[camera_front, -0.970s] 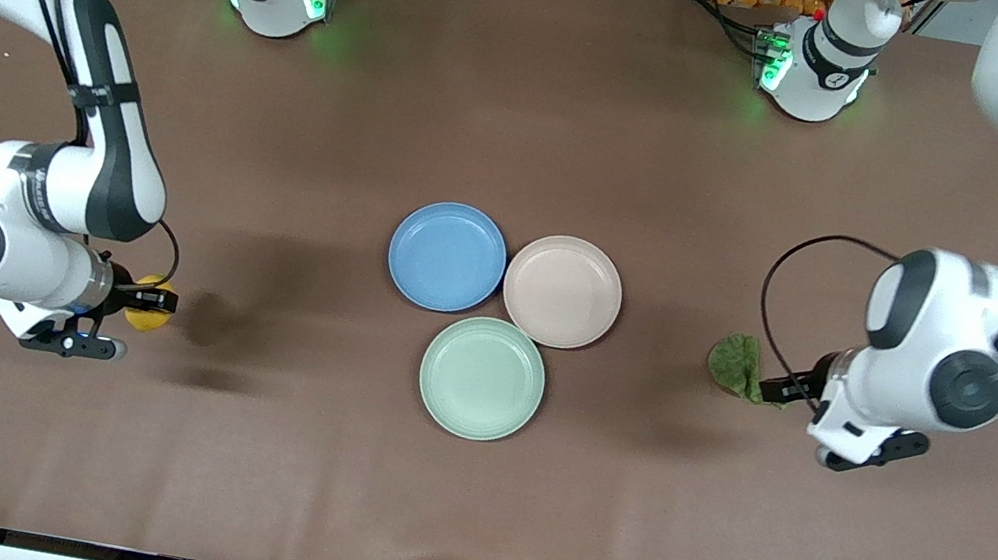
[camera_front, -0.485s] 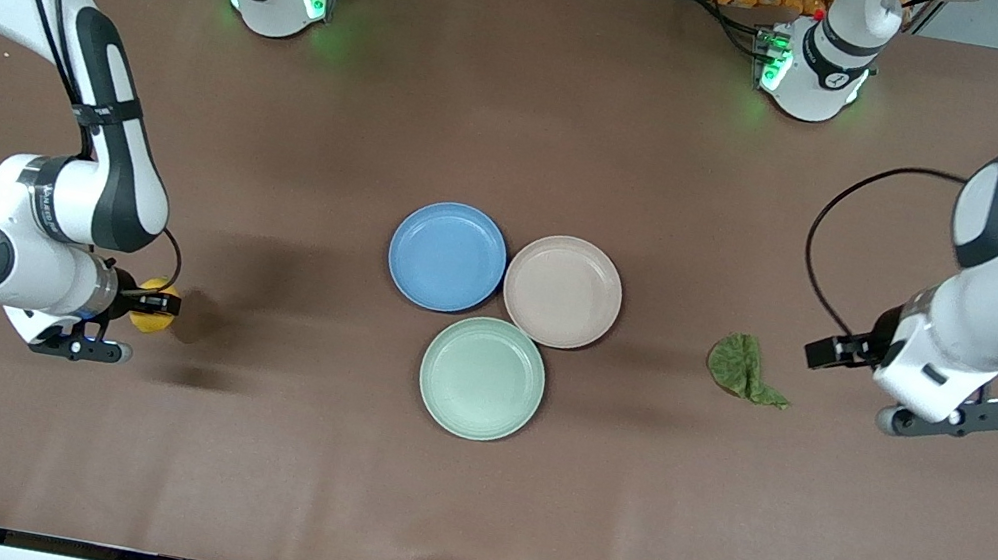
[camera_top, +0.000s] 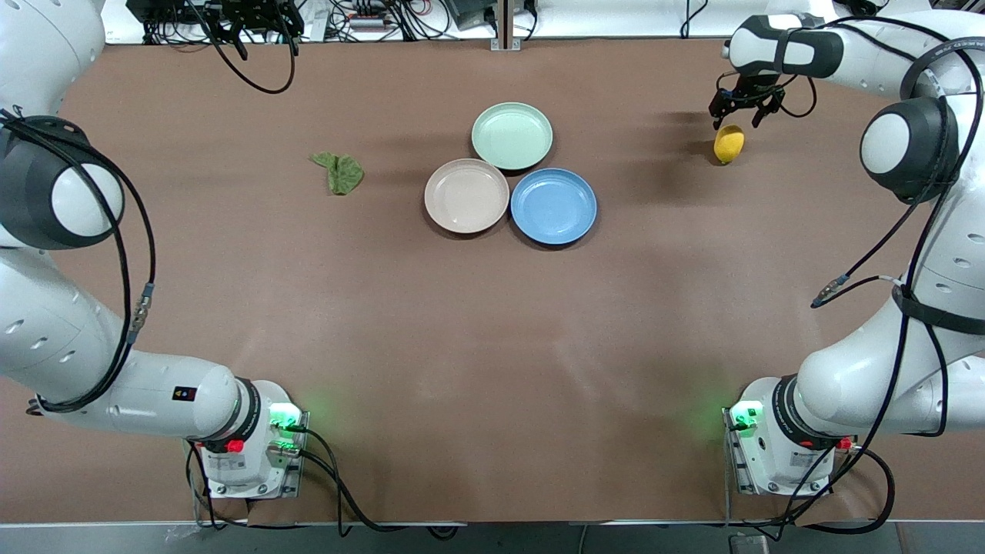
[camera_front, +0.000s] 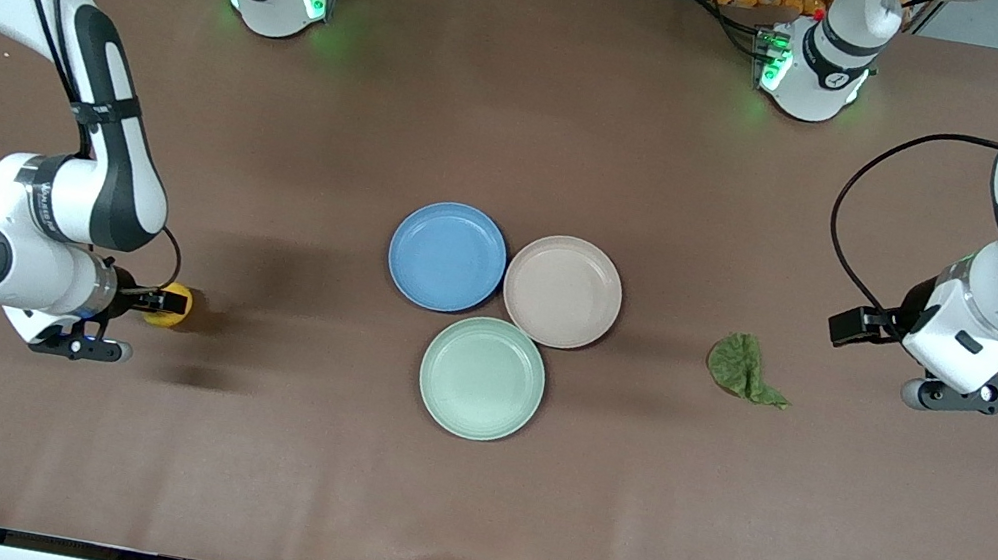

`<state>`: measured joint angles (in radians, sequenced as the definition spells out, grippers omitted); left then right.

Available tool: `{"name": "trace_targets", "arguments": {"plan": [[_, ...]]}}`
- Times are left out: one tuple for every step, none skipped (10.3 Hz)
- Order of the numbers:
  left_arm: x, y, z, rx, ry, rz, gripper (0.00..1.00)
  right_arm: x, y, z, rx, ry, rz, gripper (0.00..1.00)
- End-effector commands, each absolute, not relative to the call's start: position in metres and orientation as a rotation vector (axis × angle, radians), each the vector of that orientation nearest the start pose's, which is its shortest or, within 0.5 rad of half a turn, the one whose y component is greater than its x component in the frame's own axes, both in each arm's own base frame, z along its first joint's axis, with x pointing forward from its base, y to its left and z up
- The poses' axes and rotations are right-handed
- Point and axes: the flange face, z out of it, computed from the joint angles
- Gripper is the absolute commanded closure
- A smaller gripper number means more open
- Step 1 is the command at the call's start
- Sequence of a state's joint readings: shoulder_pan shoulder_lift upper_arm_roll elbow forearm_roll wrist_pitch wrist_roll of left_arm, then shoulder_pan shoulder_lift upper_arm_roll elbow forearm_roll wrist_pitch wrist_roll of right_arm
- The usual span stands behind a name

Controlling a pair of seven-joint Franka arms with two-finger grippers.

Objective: Pick lemon and lettuce from blue and beige plates
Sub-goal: 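Lower and release the lemon with the right gripper while the left releases lettuce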

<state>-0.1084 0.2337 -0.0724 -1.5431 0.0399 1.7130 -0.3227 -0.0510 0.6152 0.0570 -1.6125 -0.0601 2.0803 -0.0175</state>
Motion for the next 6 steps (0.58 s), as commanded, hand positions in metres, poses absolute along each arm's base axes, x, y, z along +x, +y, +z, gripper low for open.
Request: {"name": "trace_targets", "arguments": {"plan": [[0.603, -0.099, 0.538, -3.075, -0.182, 0.066, 0.00, 0.656, -0.001, 0.318, -3.161, -0.189, 0.184, 0.00], [0.600, -0.099, 0.541, -3.072, -0.190, 0.080, 0.00, 0.641, 0.001, 0.338, -3.165, -0.215, 0.166, 0.00], [0.596, -0.100, 0.546, -3.073, -0.192, 0.085, 0.00, 0.622, 0.005, 0.355, -3.168, -0.239, 0.149, 0.00], [0.593, -0.100, 0.549, -3.079, -0.197, 0.095, 0.00, 0.595, 0.023, 0.379, -3.169, -0.308, 0.119, 0.00], [0.591, -0.101, 0.550, -3.077, -0.195, 0.109, 0.00, 0.581, 0.040, 0.403, -3.173, -0.357, 0.074, 0.00], [0.587, -0.100, 0.555, -3.076, -0.197, 0.106, 0.00, 0.576, 0.042, 0.420, -3.175, -0.368, 0.040, 0.00]]}}
